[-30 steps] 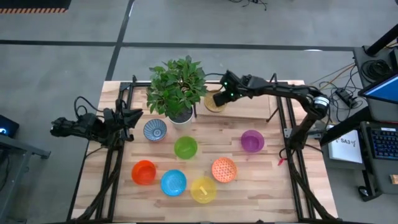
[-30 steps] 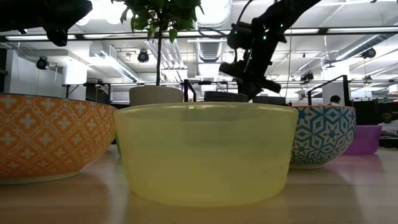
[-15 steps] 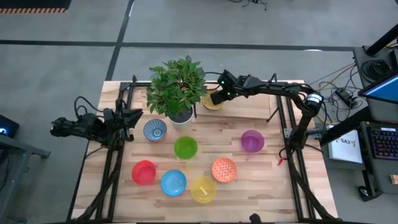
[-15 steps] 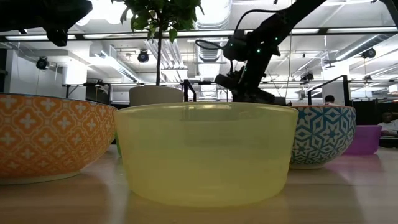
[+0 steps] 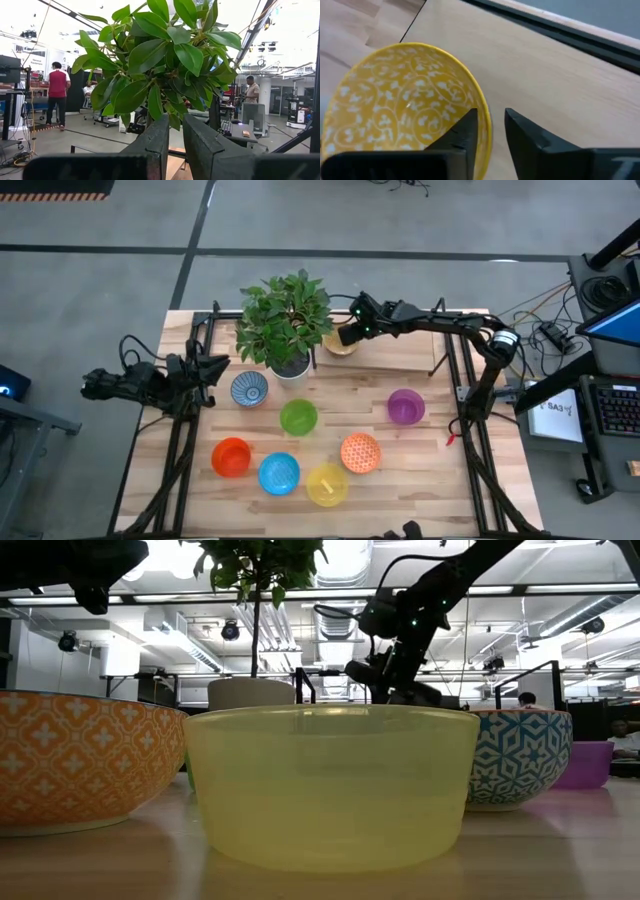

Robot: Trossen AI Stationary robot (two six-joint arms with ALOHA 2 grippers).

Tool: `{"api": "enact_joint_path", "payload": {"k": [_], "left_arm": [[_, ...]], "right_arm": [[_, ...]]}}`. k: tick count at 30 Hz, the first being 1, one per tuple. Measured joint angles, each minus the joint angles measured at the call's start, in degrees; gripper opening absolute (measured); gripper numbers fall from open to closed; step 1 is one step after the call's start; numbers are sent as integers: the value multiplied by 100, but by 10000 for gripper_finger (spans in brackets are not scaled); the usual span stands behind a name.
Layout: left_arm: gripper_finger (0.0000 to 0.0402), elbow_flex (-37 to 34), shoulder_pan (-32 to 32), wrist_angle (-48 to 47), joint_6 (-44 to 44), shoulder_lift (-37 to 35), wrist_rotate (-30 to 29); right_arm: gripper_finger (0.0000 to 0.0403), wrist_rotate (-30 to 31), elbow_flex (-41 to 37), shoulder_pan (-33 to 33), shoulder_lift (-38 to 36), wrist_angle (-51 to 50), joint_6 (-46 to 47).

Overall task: Place and stack bowls onto a shelf
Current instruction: Put the yellow patterned bowl on the shelf, then put the purple bowl on the shelf

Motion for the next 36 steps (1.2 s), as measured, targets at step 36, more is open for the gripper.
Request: {"api": "enact_joint_path", "payload": {"k": [36], "left_arm": [[38,-170,0,-676,-2476,41,26]], "right_arm": [[185,181,-2044,3863,-3087,-1480,1240]]}}
